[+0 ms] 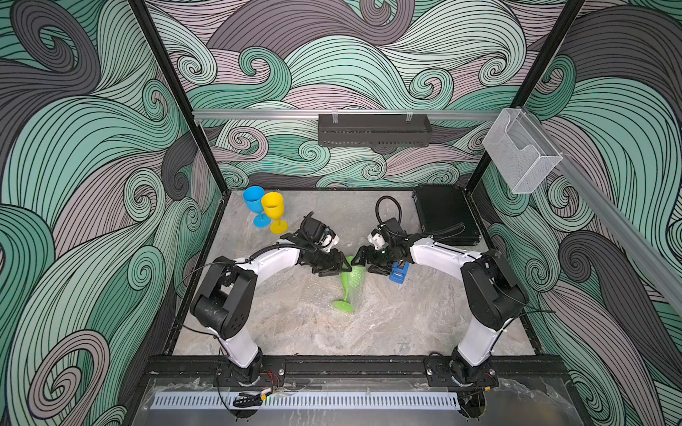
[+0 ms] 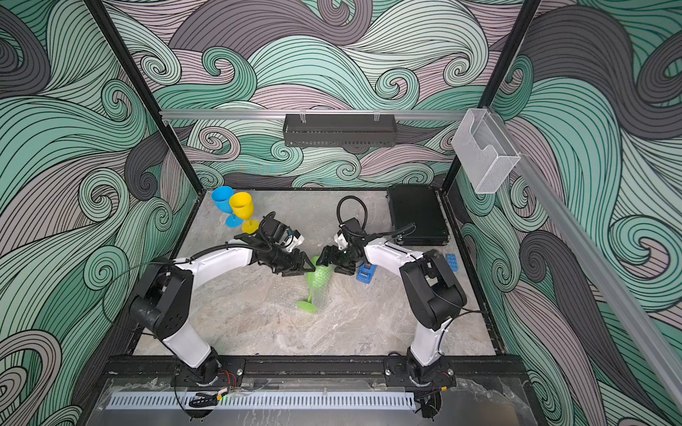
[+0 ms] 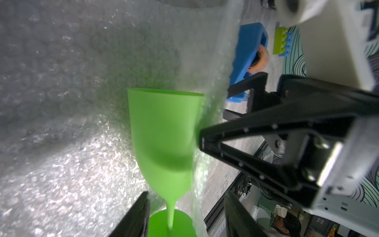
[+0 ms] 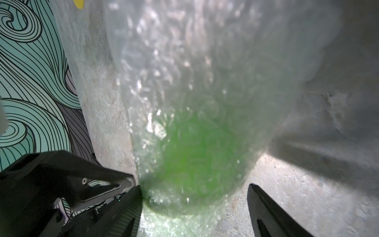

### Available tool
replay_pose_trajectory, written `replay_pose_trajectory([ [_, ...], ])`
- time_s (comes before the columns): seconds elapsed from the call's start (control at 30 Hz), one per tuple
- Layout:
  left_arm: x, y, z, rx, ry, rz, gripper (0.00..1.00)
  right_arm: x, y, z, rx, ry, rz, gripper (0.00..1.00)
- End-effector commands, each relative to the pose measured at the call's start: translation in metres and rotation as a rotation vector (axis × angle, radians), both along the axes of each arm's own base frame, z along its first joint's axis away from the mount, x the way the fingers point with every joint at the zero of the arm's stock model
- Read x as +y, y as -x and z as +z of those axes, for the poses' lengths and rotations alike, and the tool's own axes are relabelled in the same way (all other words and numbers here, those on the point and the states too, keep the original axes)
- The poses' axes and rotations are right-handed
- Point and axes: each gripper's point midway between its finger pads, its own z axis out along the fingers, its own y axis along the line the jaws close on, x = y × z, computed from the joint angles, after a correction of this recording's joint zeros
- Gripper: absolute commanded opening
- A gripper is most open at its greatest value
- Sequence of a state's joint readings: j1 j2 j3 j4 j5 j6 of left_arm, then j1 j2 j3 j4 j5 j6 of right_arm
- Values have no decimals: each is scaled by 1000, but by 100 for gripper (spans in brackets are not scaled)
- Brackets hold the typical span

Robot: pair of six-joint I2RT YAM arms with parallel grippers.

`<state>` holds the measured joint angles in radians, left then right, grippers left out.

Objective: Wrap wine glasses in bubble wrap
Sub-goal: Wrap the wine glass in bubble wrap.

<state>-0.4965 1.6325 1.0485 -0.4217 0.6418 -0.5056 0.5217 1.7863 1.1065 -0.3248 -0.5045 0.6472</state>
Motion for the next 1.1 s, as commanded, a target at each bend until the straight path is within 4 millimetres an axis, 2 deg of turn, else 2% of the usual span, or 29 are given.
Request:
replay_pose_trajectory([
  [0.0,2,21,8,18,27,-16,57,-13,1,-20,27,77,-31,82],
  [0.1,5,36,6,16,27,-33,51,-13,3,-20,24,84,-31,82],
  [0.23,-1,51,7,18,46,-70,42,-11,4,-22,28,90,-28,81],
  [0.53,-13,52,5,25,33,-100,36,-9,9,-26,29,119,-12,81],
  [0.67,-9,52,-2,23,-11,-101,20,-9,10,-27,39,125,-10,81],
  [0.73,-8,55,-3,25,-11,-103,17,-8,10,-27,34,127,-7,81],
  [0.83,-11,53,4,13,12,-100,19,-9,10,-26,33,131,-3,81],
  [0.93,-16,49,16,14,37,-100,33,-8,11,-26,32,133,2,81],
  [1.07,-18,49,13,29,36,-104,39,-8,12,-27,34,140,6,81],
])
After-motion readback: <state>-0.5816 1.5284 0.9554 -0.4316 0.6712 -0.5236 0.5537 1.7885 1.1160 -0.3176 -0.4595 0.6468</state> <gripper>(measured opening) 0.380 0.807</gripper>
